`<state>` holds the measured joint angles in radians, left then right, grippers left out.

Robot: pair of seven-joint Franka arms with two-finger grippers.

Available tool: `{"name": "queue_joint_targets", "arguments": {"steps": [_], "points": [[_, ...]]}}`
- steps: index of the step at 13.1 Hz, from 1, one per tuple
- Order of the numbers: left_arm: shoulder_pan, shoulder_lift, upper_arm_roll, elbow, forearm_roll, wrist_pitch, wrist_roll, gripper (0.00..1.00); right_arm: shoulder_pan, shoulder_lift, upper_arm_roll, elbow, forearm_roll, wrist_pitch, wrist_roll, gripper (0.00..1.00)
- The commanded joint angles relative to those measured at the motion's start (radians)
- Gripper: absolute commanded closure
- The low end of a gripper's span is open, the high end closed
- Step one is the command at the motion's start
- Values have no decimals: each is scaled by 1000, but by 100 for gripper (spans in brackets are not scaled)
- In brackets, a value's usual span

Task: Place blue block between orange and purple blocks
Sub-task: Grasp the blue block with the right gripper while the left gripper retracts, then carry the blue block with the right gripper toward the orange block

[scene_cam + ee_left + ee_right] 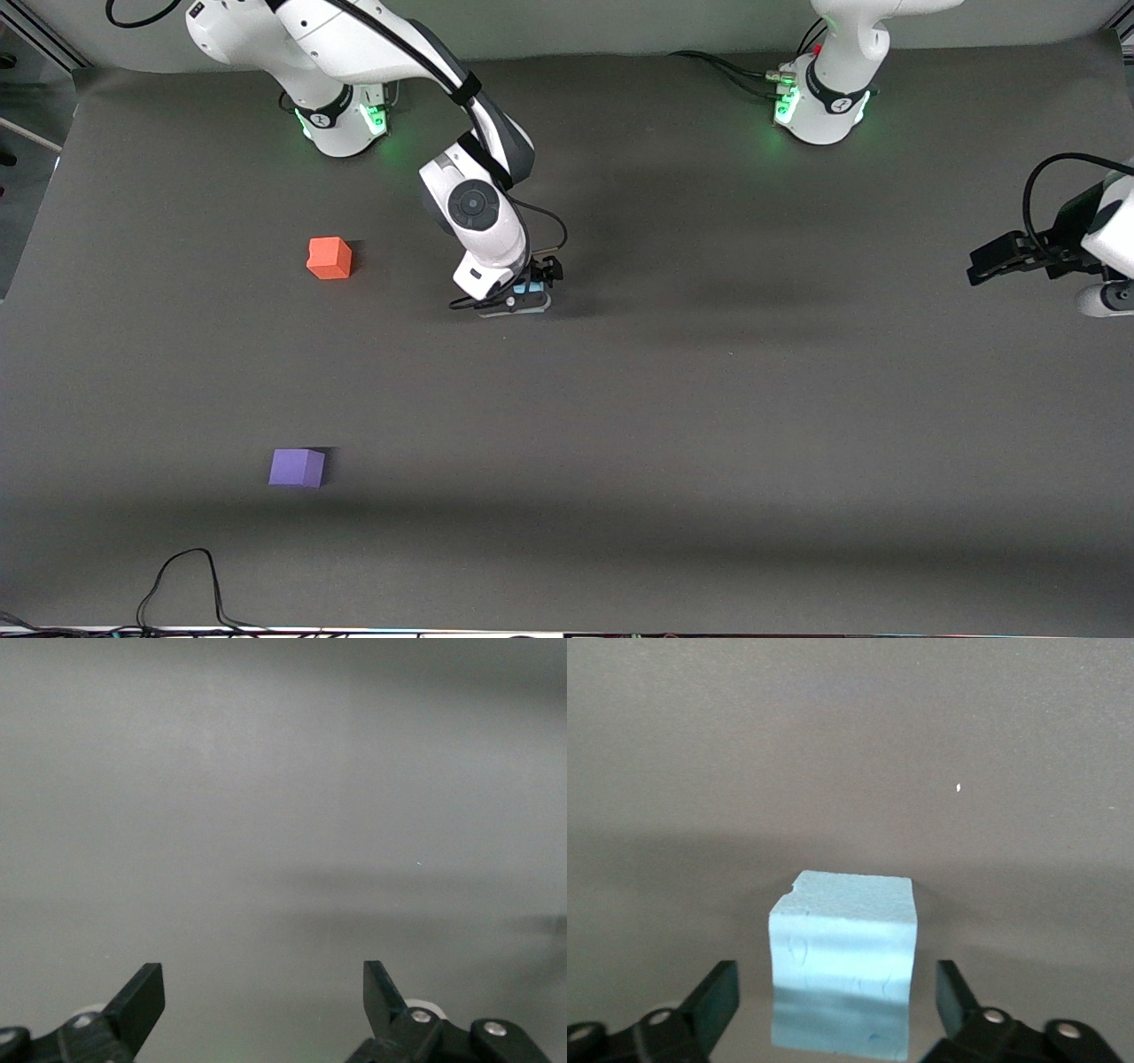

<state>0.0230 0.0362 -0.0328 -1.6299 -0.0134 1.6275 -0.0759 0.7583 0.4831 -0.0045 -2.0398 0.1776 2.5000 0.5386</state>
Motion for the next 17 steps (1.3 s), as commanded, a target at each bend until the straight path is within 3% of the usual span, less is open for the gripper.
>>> {"name": "queue_joint_targets", "arguments": {"steps": [1,3,4,5,8,10,13,17], "points": [[-66,-12,63,-5,12,2,18,0,18,15,-15,6,7,23,18,35],[-63,-13,62,-5,12,2,18,0,18,15,-15,6,7,22,20,71],[-61,-13,62,-5,12,2,18,0,18,14,-15,6,7,22,37,86],[-60,-13,62,-4,12,2,18,0,18,14,-15,4,7,22,58,94],[-64,-13,62,-5,12,3,18,0,15,0,-17,4,7,10,55,98],[-61,-12,57,-7,12,3,18,0,9,-52,-40,10,7,-80,43,99],[-52,-12,51,-8,12,5,18,0,9,-174,-159,41,3,-290,-67,99],[-57,-13,53,-8,12,5,19,0,10,-334,-398,75,2,-502,-299,99]]}}
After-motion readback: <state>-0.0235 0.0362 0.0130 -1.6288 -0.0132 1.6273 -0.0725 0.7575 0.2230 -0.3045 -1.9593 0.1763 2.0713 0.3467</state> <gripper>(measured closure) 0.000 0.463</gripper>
